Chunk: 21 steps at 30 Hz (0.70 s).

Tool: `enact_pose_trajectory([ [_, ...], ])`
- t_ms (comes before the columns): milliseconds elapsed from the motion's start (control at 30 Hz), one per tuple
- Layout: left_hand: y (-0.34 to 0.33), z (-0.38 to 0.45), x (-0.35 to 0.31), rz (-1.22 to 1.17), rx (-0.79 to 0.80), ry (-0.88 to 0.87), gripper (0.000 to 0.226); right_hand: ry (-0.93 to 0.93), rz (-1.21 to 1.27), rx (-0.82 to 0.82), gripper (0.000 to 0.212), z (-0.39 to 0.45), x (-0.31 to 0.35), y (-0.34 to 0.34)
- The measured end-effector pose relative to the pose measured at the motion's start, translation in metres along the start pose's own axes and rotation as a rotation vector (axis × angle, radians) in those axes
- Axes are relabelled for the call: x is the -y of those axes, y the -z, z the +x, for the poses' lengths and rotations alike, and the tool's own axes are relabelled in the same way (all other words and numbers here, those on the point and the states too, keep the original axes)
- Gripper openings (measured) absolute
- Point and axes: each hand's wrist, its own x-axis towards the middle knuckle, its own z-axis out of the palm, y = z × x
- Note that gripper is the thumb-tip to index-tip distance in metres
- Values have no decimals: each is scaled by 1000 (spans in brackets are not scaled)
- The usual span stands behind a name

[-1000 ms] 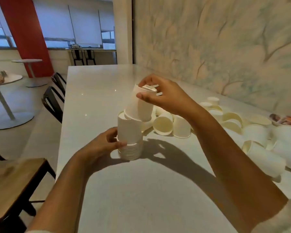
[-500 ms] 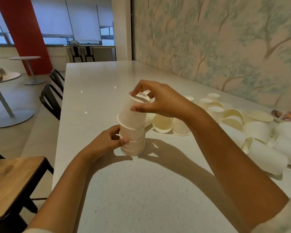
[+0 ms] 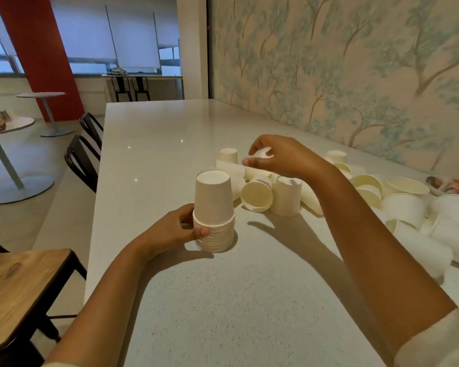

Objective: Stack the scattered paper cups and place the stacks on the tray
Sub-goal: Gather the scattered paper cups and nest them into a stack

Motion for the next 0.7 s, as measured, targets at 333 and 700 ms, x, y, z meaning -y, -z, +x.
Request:
enact_pose_trajectory([
  [333,-1,-1,-6,23,-12,-1,94,-209,-237,-21,15,12,-25,-33],
  [700,2,2,3,20,-2,2,84,103,61,-144,14,-8,26,7],
])
